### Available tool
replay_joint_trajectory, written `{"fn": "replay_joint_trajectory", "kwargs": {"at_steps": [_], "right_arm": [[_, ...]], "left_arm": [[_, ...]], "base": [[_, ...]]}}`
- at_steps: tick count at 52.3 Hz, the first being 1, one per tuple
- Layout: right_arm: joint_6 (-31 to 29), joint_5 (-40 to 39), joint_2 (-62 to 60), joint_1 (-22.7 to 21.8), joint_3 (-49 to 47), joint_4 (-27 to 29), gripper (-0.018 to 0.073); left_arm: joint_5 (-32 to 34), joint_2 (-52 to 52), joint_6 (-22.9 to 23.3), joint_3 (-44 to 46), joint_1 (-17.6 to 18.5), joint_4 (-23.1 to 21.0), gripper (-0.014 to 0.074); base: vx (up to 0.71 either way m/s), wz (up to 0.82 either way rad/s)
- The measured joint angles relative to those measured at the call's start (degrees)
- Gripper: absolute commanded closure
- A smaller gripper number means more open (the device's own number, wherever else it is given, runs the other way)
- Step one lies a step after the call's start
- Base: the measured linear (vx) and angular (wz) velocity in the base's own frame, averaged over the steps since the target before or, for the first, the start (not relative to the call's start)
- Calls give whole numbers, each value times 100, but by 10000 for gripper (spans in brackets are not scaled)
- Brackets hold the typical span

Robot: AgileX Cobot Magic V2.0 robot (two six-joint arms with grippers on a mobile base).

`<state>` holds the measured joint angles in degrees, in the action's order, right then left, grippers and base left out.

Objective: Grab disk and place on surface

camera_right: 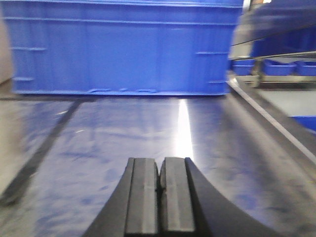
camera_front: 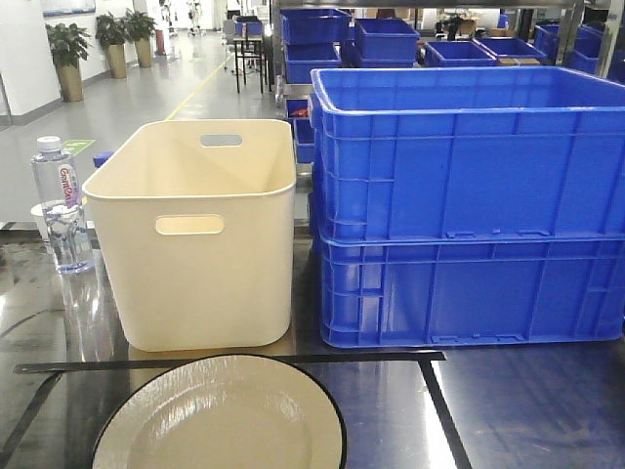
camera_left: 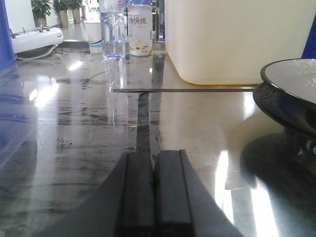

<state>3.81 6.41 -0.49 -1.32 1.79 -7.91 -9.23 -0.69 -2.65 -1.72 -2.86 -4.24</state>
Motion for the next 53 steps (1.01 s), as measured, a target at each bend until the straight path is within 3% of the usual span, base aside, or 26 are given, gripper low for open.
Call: {"fn": "replay_joint_trajectory", "kwargs": {"at_steps": [20,53], "right_arm": [[0,-104,0,339,0,-23,564],[0,-115,0,343,0,-23,564]], "left_arm": [[-5,0,0,0,0,0,605],[-5,0,0,0,0,0,605]], "base": [[0,0],[0,0]]}}
